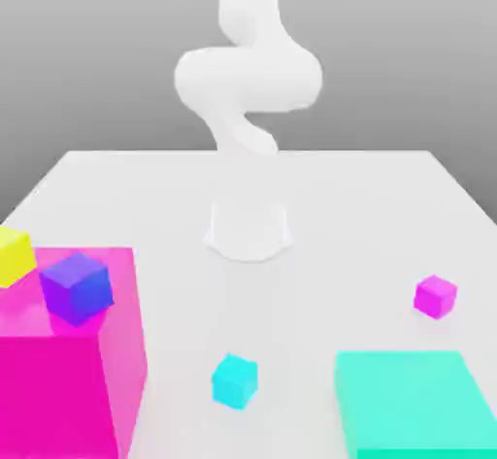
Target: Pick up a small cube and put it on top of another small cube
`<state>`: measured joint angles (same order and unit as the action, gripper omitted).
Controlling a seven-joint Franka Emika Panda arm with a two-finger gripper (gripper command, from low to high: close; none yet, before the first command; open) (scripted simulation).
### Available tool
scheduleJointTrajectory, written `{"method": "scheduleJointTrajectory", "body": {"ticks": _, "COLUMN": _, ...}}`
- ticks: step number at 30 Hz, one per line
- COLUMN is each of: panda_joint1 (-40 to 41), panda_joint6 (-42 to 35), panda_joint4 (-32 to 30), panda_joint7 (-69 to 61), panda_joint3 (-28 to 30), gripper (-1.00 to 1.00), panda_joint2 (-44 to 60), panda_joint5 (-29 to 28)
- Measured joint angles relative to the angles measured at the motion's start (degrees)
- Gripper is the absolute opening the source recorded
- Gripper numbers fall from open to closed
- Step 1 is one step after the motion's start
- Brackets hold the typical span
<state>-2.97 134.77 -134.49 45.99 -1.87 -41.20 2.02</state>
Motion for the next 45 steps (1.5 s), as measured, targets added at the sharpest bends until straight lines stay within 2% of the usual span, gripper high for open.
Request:
{"method": "scheduleJointTrajectory", "body": {"ticks": 7, "panda_joint1": -8.3, "panda_joint6": 8.4, "panda_joint4": -7.7, "panda_joint7": 1.2, "panda_joint3": -7.1, "gripper": 0.0, "panda_joint2": 13.1, "panda_joint5": 4.7}}
{"method": "scheduleJointTrajectory", "body": {"ticks": 13, "panda_joint1": -14.7, "panda_joint6": 15.6, "panda_joint4": -14.1, "panda_joint7": 3.8, "panda_joint3": -14.6, "gripper": 0.0, "panda_joint2": 23.9, "panda_joint5": 6.5}}
{"method": "scheduleJointTrajectory", "body": {"ticks": 18, "panda_joint1": -18.8, "panda_joint6": 21.7, "panda_joint4": -19.6, "panda_joint7": 8.5, "panda_joint3": -21.6, "gripper": 0.0, "panda_joint2": 33.3, "panda_joint5": 4.5}}
{"method": "scheduleJointTrajectory", "body": {"ticks": 21, "panda_joint1": -22.4, "panda_joint6": 25.5, "panda_joint4": -22.9, "panda_joint7": 14.0, "panda_joint3": -24.8, "gripper": 0.0, "panda_joint2": 39.3, "panda_joint5": -0.4}}
{"method": "scheduleJointTrajectory", "body": {"ticks": 24, "panda_joint1": -27.4, "panda_joint6": 29.3, "panda_joint4": -24.9, "panda_joint7": 21.5, "panda_joint3": -22.4, "gripper": 0.0, "panda_joint2": 45.6, "panda_joint5": -8.9}}
{"method": "scheduleJointTrajectory", "body": {"ticks": 27, "panda_joint1": -32.3, "panda_joint6": 33.7, "panda_joint4": -24.0, "panda_joint7": 28.4, "panda_joint3": -15.4, "gripper": 0.0, "panda_joint2": 52.0, "panda_joint5": -18.0}}
{"method": "scheduleJointTrajectory", "body": {"ticks": 30, "panda_joint1": -39.9, "panda_joint6": 38.6, "panda_joint4": -22.6, "panda_joint7": 32.2, "panda_joint3": -6.7, "gripper": 0.0, "panda_joint2": 58.1, "panda_joint5": -22.9}}
{"method": "scheduleJointTrajectory", "body": {"ticks": 31, "panda_joint1": -41.2, "panda_joint6": 39.4, "panda_joint4": -22.3, "panda_joint7": 32.8, "panda_joint3": -5.3, "gripper": -1.0, "panda_joint2": 59.1, "panda_joint5": -23.6}}
{"method": "scheduleJointTrajectory", "body": {"ticks": 38, "panda_joint1": -41.0, "panda_joint6": 39.3, "panda_joint4": -22.4, "panda_joint7": 32.8, "panda_joint3": -5.5, "gripper": -1.0, "panda_joint2": 58.9, "panda_joint5": -23.6}}
{"method": "scheduleJointTrajectory", "body": {"ticks": 43, "panda_joint1": -34.7, "panda_joint6": 32.5, "panda_joint4": -24.7, "panda_joint7": 24.6, "panda_joint3": -14.3, "gripper": -1.0, "panda_joint2": 49.7, "panda_joint5": -12.8}}
{"method": "scheduleJointTrajectory", "body": {"ticks": 45, "panda_joint1": -33.5, "panda_joint6": 29.2, "panda_joint4": -25.0, "panda_joint7": 20.1, "panda_joint3": -15.7, "gripper": -1.0, "panda_joint2": 45.8, "panda_joint5": -7.7}}
